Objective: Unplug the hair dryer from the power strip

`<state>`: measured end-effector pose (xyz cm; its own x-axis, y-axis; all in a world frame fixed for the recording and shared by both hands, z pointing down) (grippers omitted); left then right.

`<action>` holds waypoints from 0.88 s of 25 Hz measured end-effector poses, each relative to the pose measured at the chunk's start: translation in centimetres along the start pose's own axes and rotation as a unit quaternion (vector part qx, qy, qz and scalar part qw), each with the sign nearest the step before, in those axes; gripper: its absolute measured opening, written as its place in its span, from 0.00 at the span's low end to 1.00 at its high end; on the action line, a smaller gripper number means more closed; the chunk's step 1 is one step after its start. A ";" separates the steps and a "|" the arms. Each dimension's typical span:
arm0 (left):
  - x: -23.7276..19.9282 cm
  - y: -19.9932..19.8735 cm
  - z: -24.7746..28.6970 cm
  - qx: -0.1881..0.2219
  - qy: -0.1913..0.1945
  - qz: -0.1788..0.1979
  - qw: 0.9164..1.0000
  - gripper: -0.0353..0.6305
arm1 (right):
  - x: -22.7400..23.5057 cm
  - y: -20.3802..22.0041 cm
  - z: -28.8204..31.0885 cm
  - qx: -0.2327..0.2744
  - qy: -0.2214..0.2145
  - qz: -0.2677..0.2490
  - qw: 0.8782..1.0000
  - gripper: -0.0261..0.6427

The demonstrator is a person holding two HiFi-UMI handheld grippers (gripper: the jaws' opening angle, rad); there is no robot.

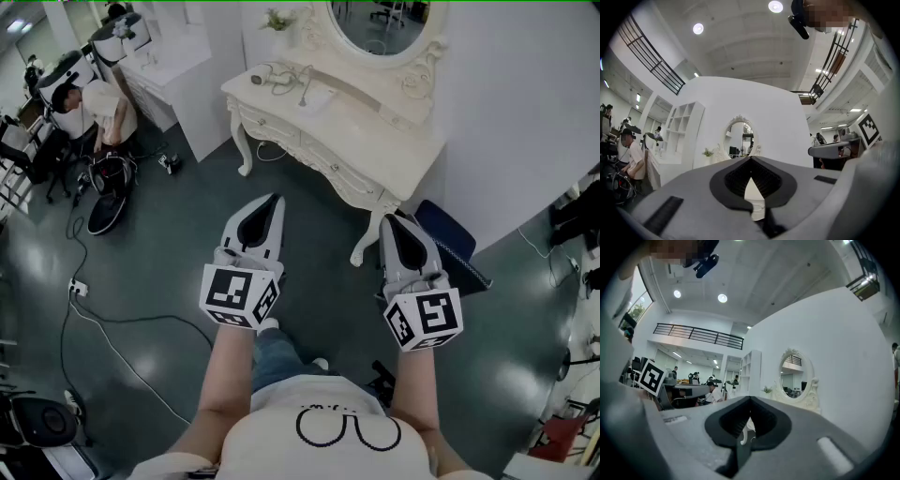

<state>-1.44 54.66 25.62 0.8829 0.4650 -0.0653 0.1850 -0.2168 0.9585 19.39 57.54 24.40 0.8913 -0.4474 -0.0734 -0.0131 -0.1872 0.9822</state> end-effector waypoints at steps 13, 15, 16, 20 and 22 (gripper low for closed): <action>1.4 1.7 4.1 0.011 0.030 0.007 0.999 0.05 | 4.1 2.4 1.9 -0.005 -0.014 0.012 1.000 0.04; -0.3 2.8 5.9 0.005 0.030 0.006 1.000 0.05 | 4.9 3.4 4.3 -0.009 -0.013 0.011 1.000 0.04; -1.3 3.3 6.9 0.002 0.031 0.006 1.000 0.05 | 5.3 3.9 5.7 -0.011 -0.010 0.013 1.000 0.04; -6.5 5.0 11.4 -0.005 0.029 0.005 1.000 0.05 | 6.4 5.4 12.3 -0.002 -0.005 0.032 0.999 0.04; -9.4 5.7 14.2 -0.010 0.031 0.004 0.999 0.05 | 6.9 5.8 16.3 0.000 -0.005 0.031 1.000 0.04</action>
<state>-2.58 36.84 27.75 0.8560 0.5154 -0.0411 0.1694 -0.2044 0.9641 18.08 39.15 26.83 0.8841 -0.4670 -0.0141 -0.0680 -0.1584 0.9850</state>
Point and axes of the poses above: the fingertips, and each gripper's own axes: z forward along the fingers, x to its right, y out of its underside, the point moved 5 cm from there along -z, backward along the fingers, and after that the axes turned 8 degrees about x, right-handed, at the moved point
